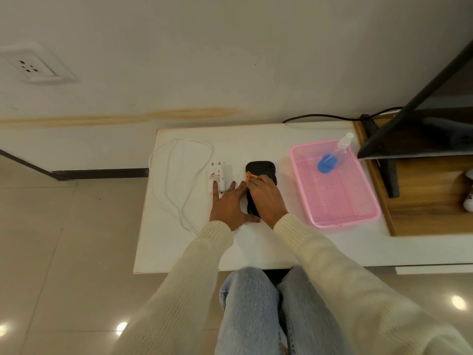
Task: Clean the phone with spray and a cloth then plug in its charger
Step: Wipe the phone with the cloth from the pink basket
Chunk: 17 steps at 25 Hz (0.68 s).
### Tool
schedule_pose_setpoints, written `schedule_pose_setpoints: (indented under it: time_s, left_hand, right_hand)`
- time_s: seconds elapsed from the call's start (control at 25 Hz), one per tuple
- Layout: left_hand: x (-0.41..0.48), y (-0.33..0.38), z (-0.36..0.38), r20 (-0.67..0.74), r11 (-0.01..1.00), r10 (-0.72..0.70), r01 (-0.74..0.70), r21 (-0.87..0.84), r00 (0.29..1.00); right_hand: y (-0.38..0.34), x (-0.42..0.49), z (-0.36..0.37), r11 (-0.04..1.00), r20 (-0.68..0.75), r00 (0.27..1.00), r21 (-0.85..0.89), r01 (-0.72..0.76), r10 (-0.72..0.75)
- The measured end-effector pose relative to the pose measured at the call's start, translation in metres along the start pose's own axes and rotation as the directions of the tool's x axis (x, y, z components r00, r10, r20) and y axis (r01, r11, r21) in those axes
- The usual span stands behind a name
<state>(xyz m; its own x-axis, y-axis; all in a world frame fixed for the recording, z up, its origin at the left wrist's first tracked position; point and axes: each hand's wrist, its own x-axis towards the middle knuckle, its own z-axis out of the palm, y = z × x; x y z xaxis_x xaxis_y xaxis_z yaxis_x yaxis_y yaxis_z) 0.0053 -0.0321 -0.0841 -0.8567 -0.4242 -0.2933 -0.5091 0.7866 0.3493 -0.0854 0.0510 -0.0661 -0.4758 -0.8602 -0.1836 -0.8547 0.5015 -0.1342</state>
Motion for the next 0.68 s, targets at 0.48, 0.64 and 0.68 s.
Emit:
schedule_pose_setpoints:
  time_s: [0.48, 0.64, 0.68]
  left_hand:
    - [0.001, -0.004, 0.001, 0.021, 1.000, 0.017, -0.017, -0.007, 1.000]
    - [0.001, -0.004, 0.001, 0.016, 1.000, 0.020, -0.020, -0.008, 1.000]
    - [0.000, -0.004, 0.001, 0.015, 1.000, 0.018, -0.018, -0.007, 1.000]
  right_hand:
    - [0.017, -0.015, -0.002, 0.987, -0.074, 0.992, 0.129, -0.091, 0.101]
    - [0.015, -0.010, -0.003, 0.994, -0.069, 0.995, 0.086, -0.064, 0.070]
    - [0.015, -0.009, -0.004, 0.996, -0.061, 0.996, 0.072, -0.056, 0.061]
